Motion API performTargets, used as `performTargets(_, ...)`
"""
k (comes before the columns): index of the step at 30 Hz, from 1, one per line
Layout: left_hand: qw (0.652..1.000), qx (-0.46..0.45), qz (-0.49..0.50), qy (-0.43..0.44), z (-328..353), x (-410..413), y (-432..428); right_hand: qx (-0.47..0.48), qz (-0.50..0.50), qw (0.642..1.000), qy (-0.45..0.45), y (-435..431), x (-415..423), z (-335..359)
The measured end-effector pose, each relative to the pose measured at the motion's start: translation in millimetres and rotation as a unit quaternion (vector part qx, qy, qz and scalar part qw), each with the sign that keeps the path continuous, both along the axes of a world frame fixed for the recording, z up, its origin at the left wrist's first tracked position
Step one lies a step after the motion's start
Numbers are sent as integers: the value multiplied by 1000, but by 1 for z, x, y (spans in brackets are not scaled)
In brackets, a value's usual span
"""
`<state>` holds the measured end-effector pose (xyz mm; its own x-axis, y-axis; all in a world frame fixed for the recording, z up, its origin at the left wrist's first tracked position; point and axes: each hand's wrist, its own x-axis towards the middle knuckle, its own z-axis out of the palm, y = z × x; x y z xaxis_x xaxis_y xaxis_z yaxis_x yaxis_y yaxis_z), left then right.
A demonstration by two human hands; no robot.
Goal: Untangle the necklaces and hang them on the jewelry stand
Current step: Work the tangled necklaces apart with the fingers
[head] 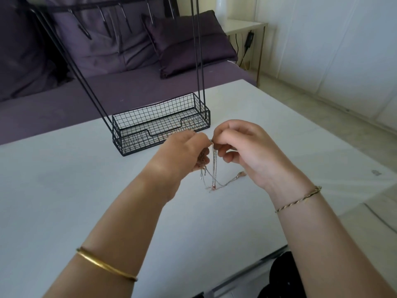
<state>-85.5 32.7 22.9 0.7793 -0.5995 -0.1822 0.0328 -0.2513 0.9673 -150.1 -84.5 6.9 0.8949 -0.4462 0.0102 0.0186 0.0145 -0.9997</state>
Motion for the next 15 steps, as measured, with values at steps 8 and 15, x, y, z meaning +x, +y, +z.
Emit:
performTargets(8,997,13,5,-80,1,2,4,-21,34,999,14,0,-1,-1)
performTargets(15,995,-61,0,80,3,0,2,8,69,997,24,3,-3,3)
